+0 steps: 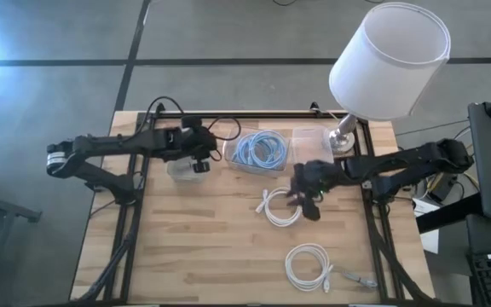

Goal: Pick & Place USB Port
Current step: Put the blue USB cable into the gray bin

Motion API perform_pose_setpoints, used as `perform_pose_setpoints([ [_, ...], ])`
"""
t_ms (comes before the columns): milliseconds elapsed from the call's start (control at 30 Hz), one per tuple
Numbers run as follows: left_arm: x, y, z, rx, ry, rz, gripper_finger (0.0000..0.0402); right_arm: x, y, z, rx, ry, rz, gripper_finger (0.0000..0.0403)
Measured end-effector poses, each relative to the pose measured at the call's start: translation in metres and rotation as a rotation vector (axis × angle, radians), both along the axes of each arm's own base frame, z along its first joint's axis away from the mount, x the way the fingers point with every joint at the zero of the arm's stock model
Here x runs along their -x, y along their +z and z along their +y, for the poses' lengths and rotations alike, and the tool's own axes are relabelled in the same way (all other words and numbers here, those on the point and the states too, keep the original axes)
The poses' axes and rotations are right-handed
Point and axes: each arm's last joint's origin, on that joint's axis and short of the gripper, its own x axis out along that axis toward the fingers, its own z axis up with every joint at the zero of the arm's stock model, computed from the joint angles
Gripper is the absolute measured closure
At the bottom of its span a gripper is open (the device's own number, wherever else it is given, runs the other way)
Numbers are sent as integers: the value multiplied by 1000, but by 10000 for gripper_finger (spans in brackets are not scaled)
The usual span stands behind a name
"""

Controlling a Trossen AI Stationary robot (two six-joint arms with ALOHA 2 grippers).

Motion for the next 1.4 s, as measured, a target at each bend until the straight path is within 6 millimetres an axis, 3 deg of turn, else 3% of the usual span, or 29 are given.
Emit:
perform_pose_setpoints([
  [167, -3, 1, -2, -14, -17, -36, 259, 12, -2, 25, -113, -36, 175, 257],
  [433, -4, -1, -2, -13, -16, -35, 261, 39, -8, 60, -336, -235, 526, 250],
  [867, -4, -4, -2, 19, 33, -75, 261, 71, -24, 131, -435, -333, 791, 250],
  [1167, -3, -6, -3, 48, 71, -100, 261, 76, -51, 156, -448, -385, 1035, 250],
  [1400, -3, -6, -3, 44, 65, -97, 261, 68, -66, 186, -457, -321, 1033, 250],
])
